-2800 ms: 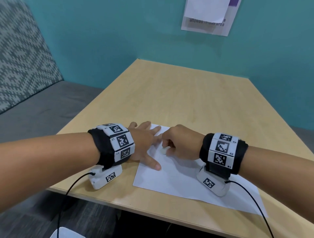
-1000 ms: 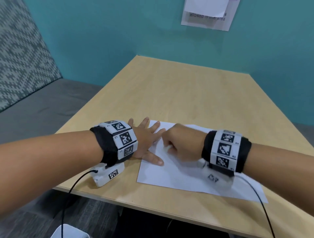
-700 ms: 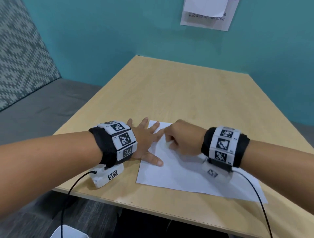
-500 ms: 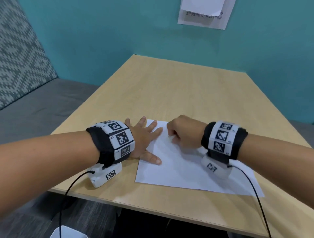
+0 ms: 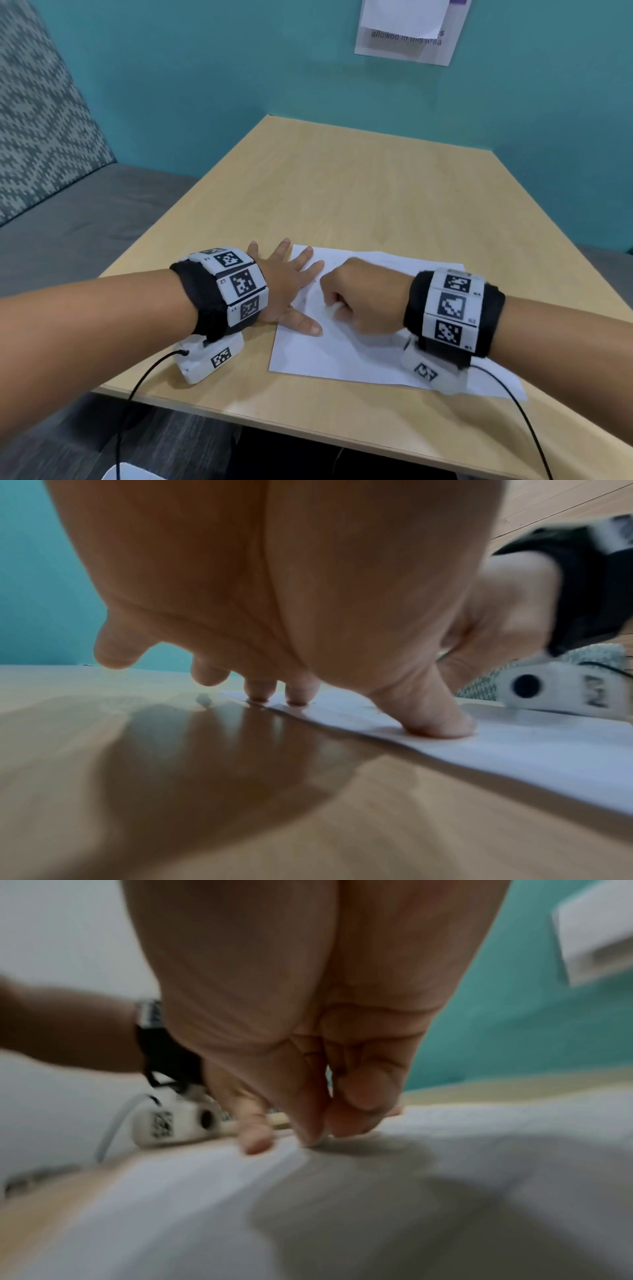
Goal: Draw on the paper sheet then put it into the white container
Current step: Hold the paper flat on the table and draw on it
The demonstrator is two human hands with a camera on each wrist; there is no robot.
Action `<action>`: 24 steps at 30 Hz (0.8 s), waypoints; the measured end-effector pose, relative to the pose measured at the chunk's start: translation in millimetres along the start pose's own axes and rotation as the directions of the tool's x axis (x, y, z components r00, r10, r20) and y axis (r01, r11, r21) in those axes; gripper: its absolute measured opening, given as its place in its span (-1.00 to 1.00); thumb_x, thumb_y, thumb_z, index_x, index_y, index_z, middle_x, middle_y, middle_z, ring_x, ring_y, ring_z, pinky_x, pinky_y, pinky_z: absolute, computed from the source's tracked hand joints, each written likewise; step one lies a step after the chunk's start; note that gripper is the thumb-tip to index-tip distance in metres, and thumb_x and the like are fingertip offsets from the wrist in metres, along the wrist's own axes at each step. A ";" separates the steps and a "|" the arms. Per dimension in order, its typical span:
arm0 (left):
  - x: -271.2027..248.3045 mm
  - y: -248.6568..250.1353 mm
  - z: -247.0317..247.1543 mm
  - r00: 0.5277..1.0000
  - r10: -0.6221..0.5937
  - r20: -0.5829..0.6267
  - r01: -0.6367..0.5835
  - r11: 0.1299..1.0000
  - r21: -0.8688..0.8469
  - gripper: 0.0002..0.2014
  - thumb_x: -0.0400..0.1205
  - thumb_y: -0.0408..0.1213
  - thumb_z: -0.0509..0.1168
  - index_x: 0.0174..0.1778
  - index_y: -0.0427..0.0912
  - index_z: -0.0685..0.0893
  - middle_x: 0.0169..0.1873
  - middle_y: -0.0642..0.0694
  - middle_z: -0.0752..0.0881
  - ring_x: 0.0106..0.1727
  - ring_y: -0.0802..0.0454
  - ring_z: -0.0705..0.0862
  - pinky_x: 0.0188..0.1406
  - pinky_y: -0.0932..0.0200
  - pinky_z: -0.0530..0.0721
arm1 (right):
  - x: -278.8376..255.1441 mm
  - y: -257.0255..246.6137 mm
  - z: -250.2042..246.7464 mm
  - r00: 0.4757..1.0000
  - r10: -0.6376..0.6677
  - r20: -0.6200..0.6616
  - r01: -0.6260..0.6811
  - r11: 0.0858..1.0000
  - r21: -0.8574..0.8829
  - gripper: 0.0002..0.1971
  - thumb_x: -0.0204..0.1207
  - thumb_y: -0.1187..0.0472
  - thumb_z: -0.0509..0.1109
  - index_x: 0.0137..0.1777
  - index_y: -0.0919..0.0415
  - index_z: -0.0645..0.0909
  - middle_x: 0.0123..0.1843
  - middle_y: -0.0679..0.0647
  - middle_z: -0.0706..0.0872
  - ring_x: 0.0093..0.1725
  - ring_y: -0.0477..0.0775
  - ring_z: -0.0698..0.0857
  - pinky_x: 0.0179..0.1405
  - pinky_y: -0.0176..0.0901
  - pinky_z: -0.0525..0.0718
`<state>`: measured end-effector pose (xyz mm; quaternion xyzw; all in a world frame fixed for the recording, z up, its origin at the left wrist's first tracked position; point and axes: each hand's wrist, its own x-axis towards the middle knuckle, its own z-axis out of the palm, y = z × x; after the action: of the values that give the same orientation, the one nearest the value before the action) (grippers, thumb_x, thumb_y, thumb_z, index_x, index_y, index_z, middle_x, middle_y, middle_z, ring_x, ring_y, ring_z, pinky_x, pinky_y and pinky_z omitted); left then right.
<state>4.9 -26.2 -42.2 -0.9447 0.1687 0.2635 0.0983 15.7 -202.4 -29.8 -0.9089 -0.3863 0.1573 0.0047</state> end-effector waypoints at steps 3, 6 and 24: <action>0.6 -0.3 -0.7 1.000 -0.009 0.008 0.010 1.000 -0.010 0.12 0.46 0.57 0.08 0.71 0.10 -0.41 0.71 0.04 -0.41 0.70 -0.22 -0.44 0.54 -0.61 -0.19 | 5.7 9.9 -5.5 0.999 0.046 -0.024 -0.047 0.998 -0.046 -0.94 0.44 0.27 0.35 -0.22 0.21 0.52 -0.18 0.07 0.70 -0.16 0.17 0.69 -0.15 -0.01 0.71; 0.4 1.9 -1.1 1.000 -0.016 0.013 0.016 1.000 -0.013 0.13 0.46 0.57 0.09 0.71 0.10 -0.40 0.71 0.04 -0.40 0.70 -0.21 -0.44 0.54 -0.61 -0.19 | 10.7 34.5 -19.7 0.980 0.179 -0.089 -0.177 0.984 0.024 -0.83 0.43 0.28 0.35 -0.33 0.06 0.47 -0.16 0.09 0.67 -0.18 0.18 0.66 -0.25 -0.09 0.62; 0.9 -0.6 -0.4 1.000 -0.012 -0.002 0.012 1.000 -0.010 0.16 0.43 0.60 0.11 0.71 0.09 -0.39 0.72 0.04 -0.38 0.70 -0.19 -0.44 0.53 -0.61 -0.20 | 8.5 32.0 -18.4 0.980 0.180 -0.082 -0.176 0.983 0.051 -0.81 0.48 0.26 0.34 -0.30 0.04 0.45 -0.21 0.03 0.58 -0.21 0.13 0.60 -0.26 -0.13 0.56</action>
<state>6.0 -26.0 -42.2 -0.9464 0.1615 0.2630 0.0950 48.9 -216.8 -18.9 -0.9454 -0.2993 0.1263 0.0271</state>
